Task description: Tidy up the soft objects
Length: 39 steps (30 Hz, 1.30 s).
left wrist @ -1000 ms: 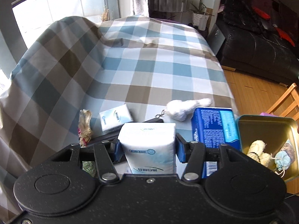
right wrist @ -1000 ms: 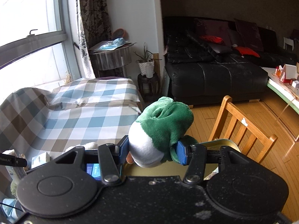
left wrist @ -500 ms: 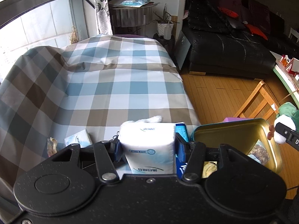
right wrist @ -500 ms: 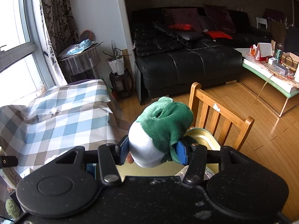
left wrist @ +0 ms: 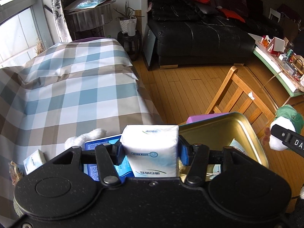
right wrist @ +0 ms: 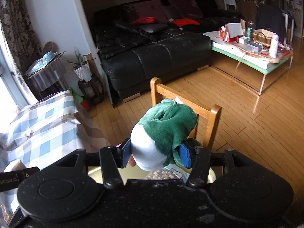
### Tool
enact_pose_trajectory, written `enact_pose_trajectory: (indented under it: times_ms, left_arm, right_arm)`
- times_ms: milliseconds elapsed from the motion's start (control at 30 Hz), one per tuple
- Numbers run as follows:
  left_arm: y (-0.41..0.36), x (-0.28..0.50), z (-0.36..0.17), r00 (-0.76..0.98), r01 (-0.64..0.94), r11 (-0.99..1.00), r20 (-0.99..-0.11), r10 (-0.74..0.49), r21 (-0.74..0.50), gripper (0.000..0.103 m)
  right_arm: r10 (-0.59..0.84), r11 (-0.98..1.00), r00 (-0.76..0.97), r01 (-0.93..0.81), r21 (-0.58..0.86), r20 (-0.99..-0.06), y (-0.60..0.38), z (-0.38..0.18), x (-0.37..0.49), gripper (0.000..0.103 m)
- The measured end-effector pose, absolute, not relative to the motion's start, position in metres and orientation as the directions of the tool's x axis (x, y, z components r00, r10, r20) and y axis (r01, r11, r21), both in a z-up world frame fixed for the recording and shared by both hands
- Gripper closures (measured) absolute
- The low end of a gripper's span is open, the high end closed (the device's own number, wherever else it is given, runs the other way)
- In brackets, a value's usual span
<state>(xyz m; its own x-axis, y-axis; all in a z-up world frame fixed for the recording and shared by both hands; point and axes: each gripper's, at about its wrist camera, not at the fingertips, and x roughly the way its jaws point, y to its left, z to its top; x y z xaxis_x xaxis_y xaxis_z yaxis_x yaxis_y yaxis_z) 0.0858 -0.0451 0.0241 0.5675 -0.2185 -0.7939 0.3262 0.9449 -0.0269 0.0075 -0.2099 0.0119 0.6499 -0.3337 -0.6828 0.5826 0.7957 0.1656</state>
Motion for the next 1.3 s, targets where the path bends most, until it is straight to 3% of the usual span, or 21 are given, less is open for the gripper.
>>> enact_pose_trajectory:
  times_ms: [433,633,867,1033,1133,1167,1300]
  left_arm:
    - [-0.099,0.099,-0.009,0.499,0.376,0.926,-0.836,-0.228,-0.028,0.051]
    - [-0.105,0.105,-0.016,0.497,0.370,0.929,-0.841,-0.214,-0.018,0.051]
    - [-0.103,0.103,-0.014,0.533,0.361,0.932,-0.823,-0.198,0.010,0.037]
    - [-0.100,0.103,-0.016,0.526,0.359,0.933,-0.827,-0.201,0.002,0.037]
    - [-0.099,0.102,-0.018,0.520,0.361,0.932,-0.830,-0.201,0.001,0.037]
    - [-0.099,0.101,-0.018,0.519,0.362,0.932,-0.831,-0.201,0.001,0.037]
    - [-0.098,0.100,-0.018,0.523,0.362,0.932,-0.830,-0.196,0.007,0.037]
  right_arm:
    - [-0.290,0.668,0.494,0.718,0.196,-0.820,-0.254,-0.020,0.012,0.052]
    - [-0.275,0.682,0.497,0.704,0.198,-0.823,-0.249,-0.022,0.015,0.052]
    - [-0.264,0.699,0.502,0.688,0.195,-0.824,-0.247,-0.023,0.016,0.051]
    - [-0.260,0.696,0.490,0.692,0.190,-0.832,-0.250,-0.024,0.014,0.051]
    - [-0.240,0.713,0.487,0.676,0.188,-0.840,-0.248,-0.025,0.018,0.047]
    - [-0.233,0.721,0.492,0.666,0.189,-0.839,-0.246,-0.025,0.020,0.040]
    - [-0.278,0.735,0.488,0.663,0.144,-0.827,-0.240,-0.022,0.021,0.039]
